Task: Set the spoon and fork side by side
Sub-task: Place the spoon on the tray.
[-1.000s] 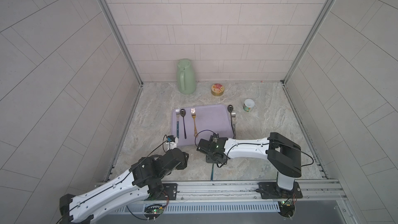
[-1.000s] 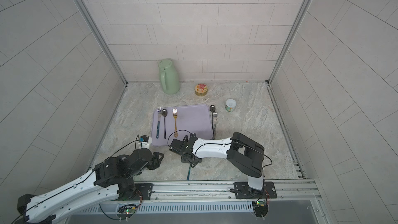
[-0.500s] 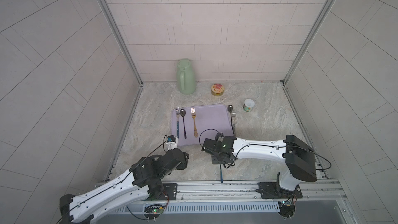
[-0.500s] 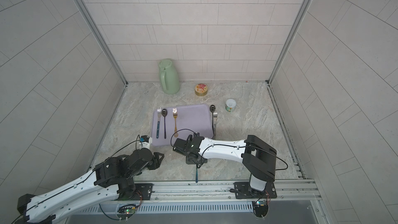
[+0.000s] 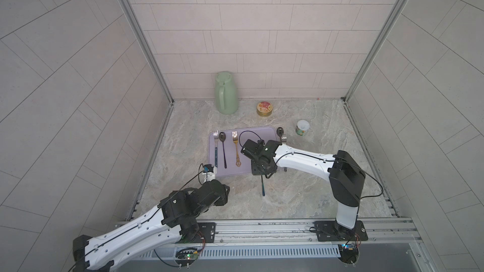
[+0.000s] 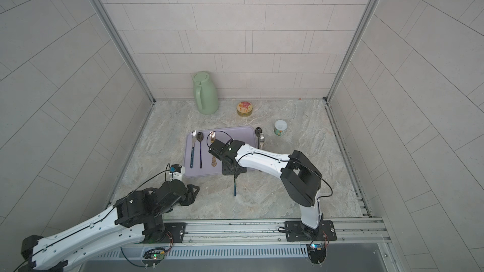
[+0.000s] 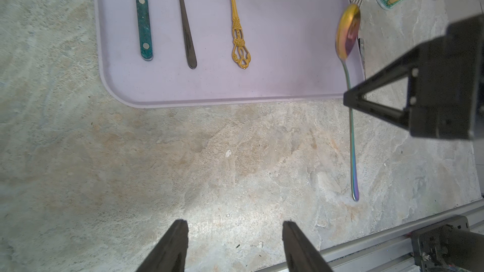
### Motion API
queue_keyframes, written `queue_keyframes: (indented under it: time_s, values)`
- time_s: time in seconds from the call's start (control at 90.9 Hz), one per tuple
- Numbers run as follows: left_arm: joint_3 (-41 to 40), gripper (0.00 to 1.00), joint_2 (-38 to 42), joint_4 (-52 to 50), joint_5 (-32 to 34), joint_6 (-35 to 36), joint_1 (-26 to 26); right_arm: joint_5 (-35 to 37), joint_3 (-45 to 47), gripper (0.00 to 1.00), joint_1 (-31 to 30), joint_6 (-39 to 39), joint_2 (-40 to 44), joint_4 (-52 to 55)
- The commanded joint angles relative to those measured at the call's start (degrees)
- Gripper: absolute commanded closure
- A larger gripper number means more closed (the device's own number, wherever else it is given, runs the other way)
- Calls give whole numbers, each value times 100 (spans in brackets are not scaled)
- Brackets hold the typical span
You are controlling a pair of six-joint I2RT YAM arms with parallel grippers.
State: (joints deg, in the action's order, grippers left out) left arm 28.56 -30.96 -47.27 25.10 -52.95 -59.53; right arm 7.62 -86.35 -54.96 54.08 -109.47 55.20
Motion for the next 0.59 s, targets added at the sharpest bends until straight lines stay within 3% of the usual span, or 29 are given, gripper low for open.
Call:
queue_keyframes:
  time_s: [0.0,0.22,0.583]
  values:
    - [10,41,-24,-35,39,43,29,-78,-501,100,202,-620,-322,84]
    - [19,41,-92,-57,31,13,29,-207,-1758,100,509,-1226,-1201,254]
    - [-16,41,-134,11,-66,-66,29,-213,-3534,100,885,-1366,-2471,682]
